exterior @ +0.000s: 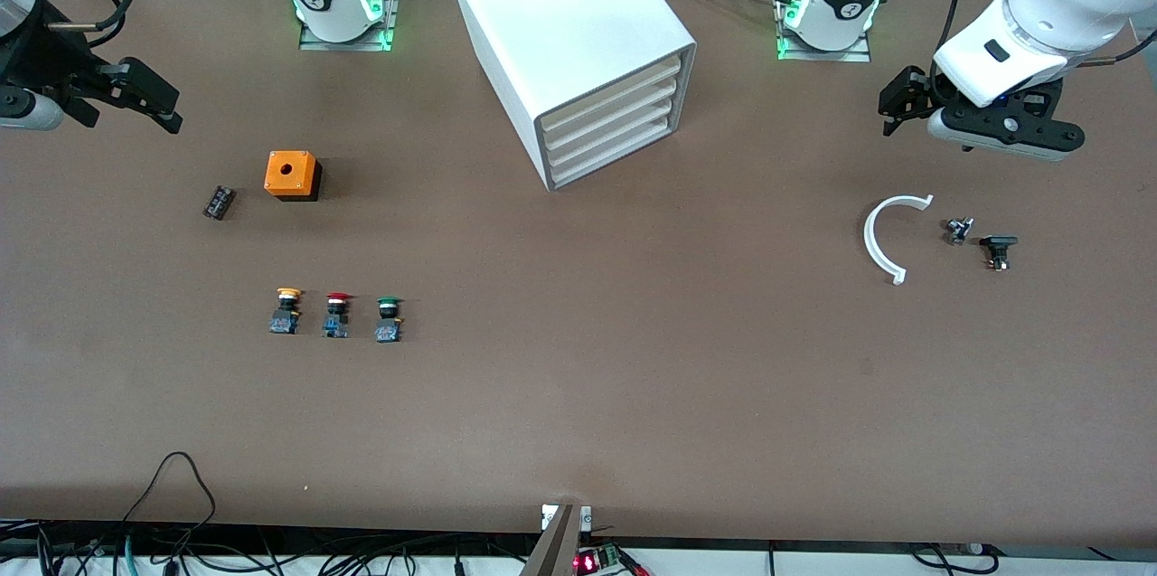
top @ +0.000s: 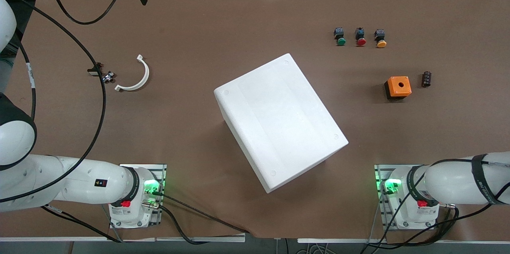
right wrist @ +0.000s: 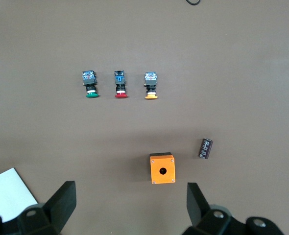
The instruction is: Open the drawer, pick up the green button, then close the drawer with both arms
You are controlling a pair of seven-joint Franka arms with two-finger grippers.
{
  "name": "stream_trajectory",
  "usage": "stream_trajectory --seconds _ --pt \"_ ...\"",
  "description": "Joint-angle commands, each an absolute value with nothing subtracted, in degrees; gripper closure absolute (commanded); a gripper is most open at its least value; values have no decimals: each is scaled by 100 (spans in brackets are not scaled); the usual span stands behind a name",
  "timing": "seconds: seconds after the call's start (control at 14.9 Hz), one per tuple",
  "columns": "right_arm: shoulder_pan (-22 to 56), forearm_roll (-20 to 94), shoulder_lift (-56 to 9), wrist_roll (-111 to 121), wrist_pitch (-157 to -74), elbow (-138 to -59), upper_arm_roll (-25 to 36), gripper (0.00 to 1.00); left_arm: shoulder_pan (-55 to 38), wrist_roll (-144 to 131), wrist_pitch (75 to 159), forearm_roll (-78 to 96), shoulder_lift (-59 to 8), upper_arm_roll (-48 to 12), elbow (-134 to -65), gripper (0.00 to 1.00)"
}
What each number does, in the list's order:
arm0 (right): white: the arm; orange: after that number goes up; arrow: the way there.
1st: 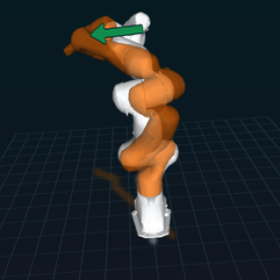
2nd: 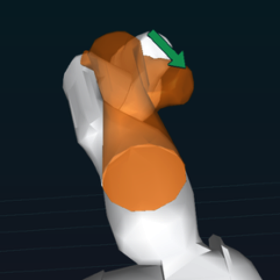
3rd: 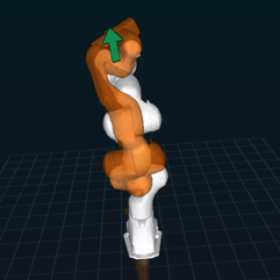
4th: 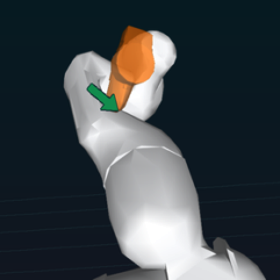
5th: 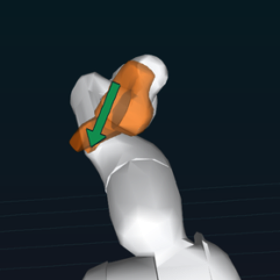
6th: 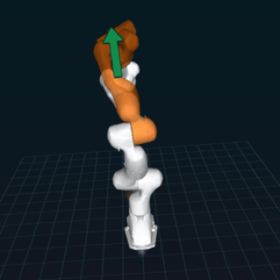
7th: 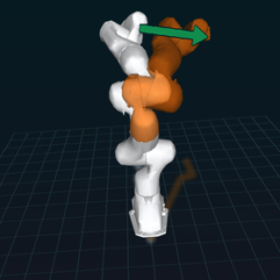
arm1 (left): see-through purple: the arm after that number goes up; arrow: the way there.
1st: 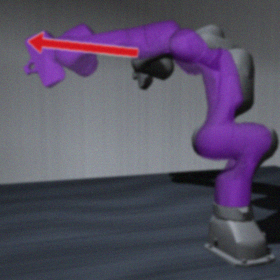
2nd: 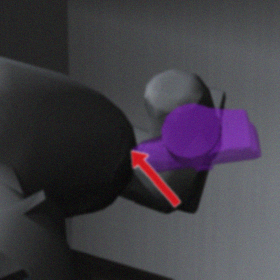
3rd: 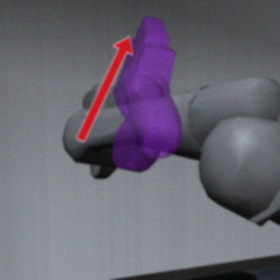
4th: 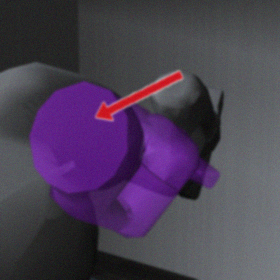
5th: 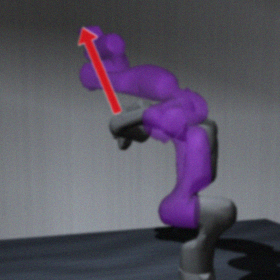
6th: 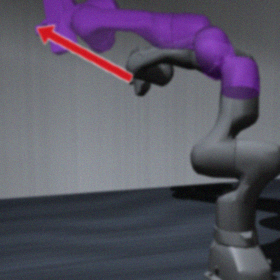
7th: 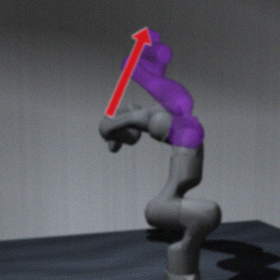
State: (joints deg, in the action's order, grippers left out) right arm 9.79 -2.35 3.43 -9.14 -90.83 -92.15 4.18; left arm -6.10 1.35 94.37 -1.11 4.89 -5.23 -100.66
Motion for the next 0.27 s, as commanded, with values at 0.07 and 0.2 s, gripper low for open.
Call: stream_trajectory --seconds 0.07,0.2 --pt "1002 -158 422 -826 -9070 -9272 431 0 -545 97 9290 -88 404 -545 -9879 0" --pt "1002 -158 422 -826 -9062 -9272 439 0 -545 97 9255 -88 404 -554 -9879 0"
